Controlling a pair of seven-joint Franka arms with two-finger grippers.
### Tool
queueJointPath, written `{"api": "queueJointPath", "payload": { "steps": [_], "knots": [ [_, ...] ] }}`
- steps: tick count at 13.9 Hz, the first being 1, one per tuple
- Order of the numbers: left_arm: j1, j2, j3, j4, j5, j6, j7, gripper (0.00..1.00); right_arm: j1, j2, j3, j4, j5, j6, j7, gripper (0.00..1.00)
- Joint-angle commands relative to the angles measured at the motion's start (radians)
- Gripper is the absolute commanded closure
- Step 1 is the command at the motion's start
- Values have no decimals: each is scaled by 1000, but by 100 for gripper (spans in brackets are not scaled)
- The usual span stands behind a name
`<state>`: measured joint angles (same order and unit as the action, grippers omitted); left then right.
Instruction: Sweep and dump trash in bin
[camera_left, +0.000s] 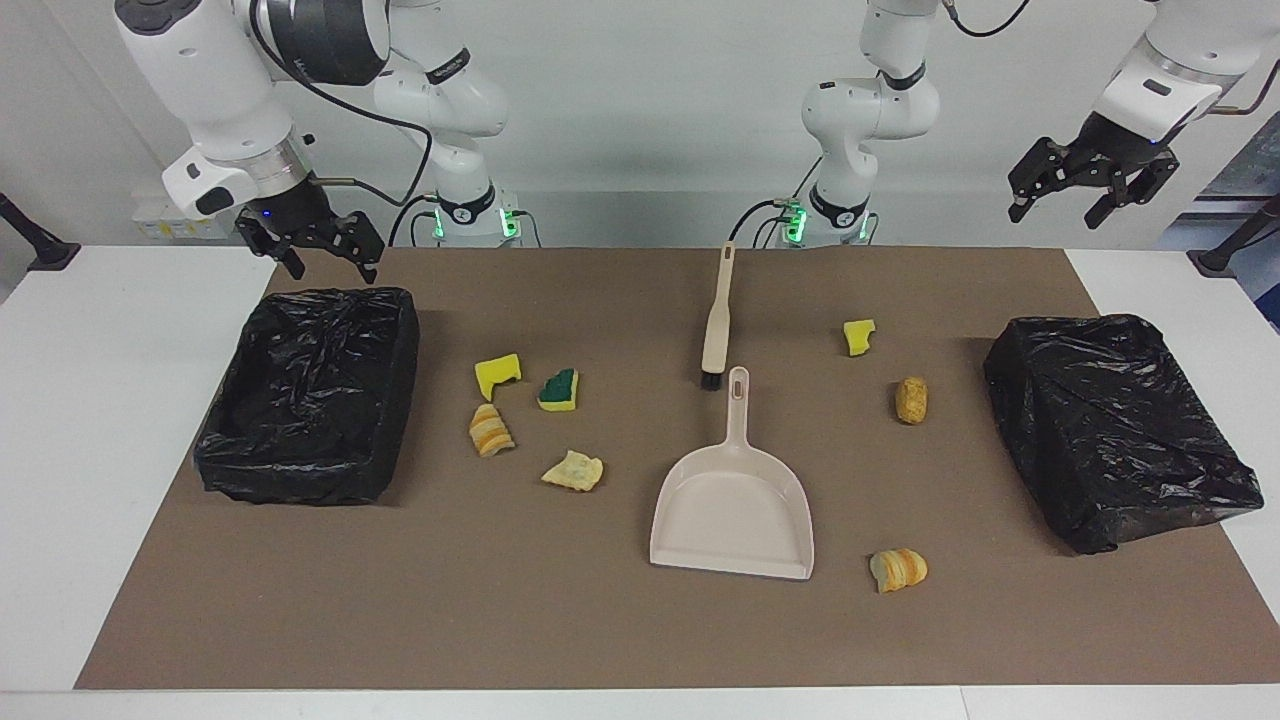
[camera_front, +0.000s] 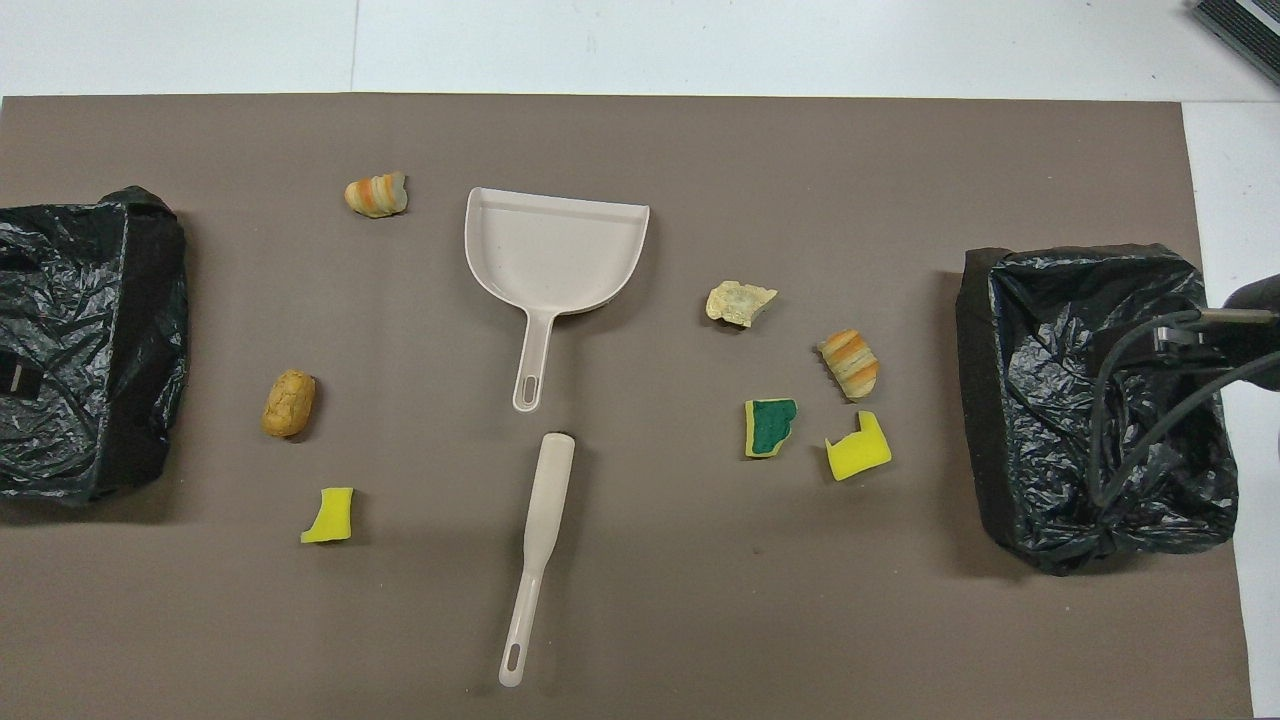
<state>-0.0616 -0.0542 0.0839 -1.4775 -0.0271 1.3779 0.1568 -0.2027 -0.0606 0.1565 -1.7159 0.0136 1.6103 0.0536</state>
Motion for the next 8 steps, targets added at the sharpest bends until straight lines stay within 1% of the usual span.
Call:
{"api": "queueJointPath", "payload": {
  "steps": [1,2,4,6,8],
  "knots": [
    [-10,-29,-12,-38,-5,23,-6,0,-3,-10,8,-1,-1,25,-1,0],
    [-14,-30,-16,-43,-7,23,-9,0,0,-11,15,-4,-18,26,-20,0],
    [-20,-33,-30,-46,-10,12,-11,0,46,-24,20,-13,-81,27,-64,0],
    [-39,-44,-49,-61,-13,12,-13,0,48,-22,21,-11,-66,31,-57,0],
    [-81,-70,-53,-107,-16,17,-13,0,48,-33,23,-28,-64,25,-57,0]
  ]
}}
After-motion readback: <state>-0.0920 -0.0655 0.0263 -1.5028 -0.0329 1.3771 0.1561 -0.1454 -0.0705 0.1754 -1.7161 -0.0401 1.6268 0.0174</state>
